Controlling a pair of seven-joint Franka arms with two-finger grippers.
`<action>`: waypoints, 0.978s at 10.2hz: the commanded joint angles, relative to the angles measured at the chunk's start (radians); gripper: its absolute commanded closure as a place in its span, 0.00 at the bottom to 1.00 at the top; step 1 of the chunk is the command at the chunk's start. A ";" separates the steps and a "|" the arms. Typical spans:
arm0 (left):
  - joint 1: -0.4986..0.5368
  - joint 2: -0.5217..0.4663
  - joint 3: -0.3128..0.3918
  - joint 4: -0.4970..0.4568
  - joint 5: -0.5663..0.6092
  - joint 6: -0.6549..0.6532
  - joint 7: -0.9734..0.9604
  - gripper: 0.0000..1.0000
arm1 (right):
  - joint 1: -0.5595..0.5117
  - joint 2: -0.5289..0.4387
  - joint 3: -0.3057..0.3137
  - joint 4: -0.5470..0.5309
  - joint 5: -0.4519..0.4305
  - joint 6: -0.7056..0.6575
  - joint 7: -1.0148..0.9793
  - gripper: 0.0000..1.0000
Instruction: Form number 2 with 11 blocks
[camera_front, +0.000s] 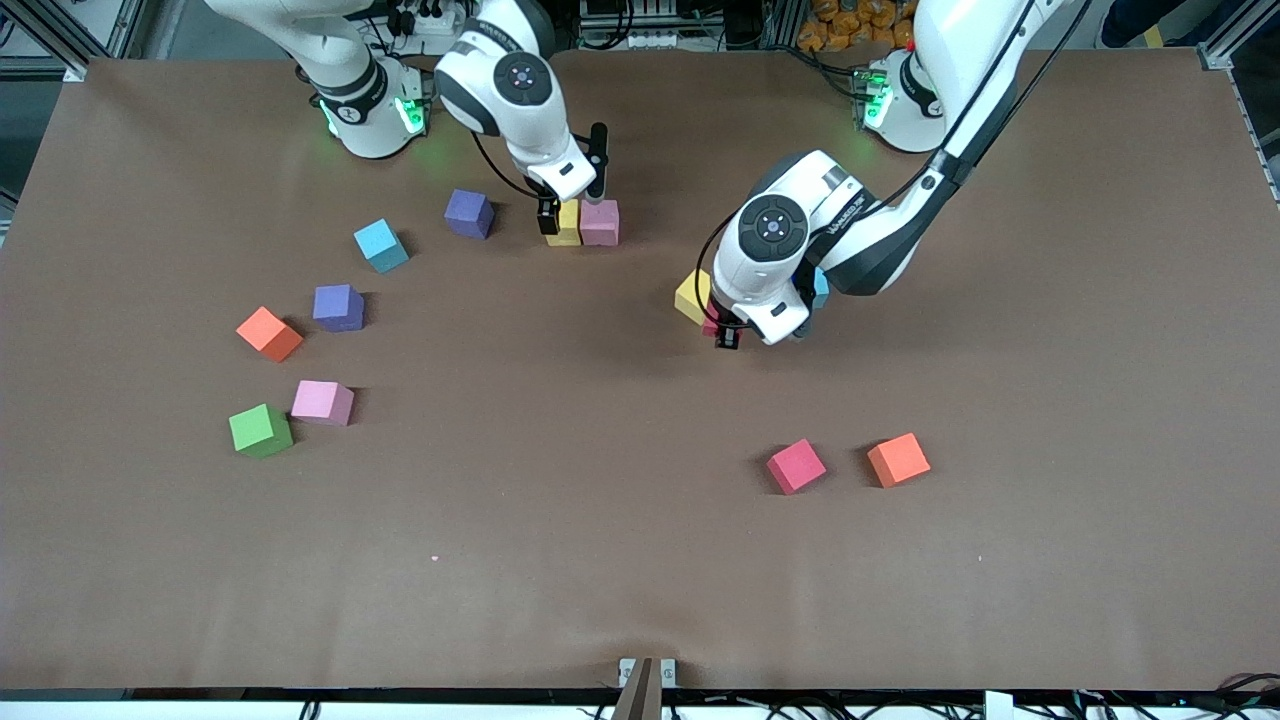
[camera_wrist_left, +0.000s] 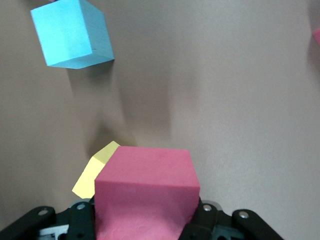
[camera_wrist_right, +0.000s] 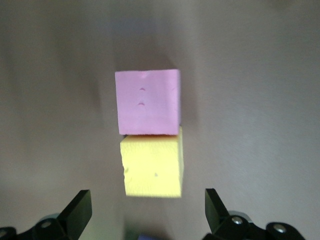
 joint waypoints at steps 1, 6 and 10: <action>0.014 -0.036 -0.001 -0.019 -0.021 -0.018 -0.097 0.96 | -0.083 -0.060 0.017 0.138 0.059 -0.211 -0.012 0.00; 0.003 -0.073 -0.068 -0.084 -0.023 -0.007 -0.301 0.96 | -0.183 -0.058 -0.219 0.222 -0.040 -0.202 -0.048 0.00; -0.099 -0.056 -0.149 -0.165 -0.012 0.116 -0.464 0.96 | -0.384 0.099 -0.284 0.341 -0.085 -0.182 -0.090 0.00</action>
